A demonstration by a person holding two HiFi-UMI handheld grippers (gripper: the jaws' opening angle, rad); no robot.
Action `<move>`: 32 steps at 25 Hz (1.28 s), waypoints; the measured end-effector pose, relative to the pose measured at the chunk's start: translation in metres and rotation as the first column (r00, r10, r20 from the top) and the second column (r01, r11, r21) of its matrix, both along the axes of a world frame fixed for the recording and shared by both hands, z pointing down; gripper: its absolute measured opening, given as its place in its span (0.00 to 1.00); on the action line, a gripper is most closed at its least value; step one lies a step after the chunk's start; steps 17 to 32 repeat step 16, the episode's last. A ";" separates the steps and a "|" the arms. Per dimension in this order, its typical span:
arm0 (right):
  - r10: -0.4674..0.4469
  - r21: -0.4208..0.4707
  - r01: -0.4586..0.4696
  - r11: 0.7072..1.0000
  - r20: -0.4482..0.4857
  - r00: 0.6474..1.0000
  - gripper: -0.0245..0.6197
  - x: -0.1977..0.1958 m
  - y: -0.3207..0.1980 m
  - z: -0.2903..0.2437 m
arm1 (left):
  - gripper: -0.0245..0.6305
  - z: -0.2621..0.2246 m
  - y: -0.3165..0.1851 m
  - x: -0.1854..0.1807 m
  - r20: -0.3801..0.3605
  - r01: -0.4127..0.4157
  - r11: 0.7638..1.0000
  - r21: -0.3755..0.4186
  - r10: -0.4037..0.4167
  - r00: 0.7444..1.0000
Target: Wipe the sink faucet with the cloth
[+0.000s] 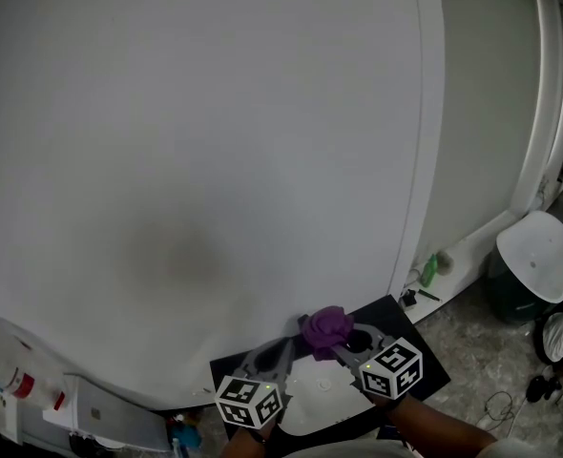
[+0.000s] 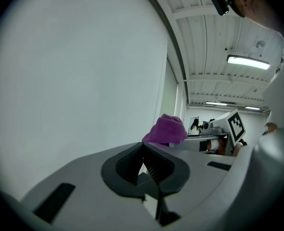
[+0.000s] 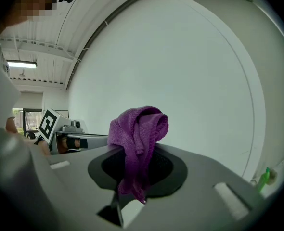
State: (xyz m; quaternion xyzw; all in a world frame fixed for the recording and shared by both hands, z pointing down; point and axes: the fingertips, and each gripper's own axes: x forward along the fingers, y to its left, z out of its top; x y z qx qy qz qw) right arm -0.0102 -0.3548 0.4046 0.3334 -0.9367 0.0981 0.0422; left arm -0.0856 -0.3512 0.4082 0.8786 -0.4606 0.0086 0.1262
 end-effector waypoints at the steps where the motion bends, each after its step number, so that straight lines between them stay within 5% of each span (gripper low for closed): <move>1: -0.003 -0.001 0.003 1.000 -0.001 1.000 0.16 -0.001 0.001 0.000 | 0.05 -0.001 0.001 0.000 -0.004 -0.001 1.000 0.002 0.001 1.000; 32: -0.002 -0.007 0.002 1.000 -0.008 1.000 0.16 -0.009 0.002 -0.002 | 0.05 -0.007 0.006 -0.008 -0.003 0.001 1.000 0.012 -0.001 1.000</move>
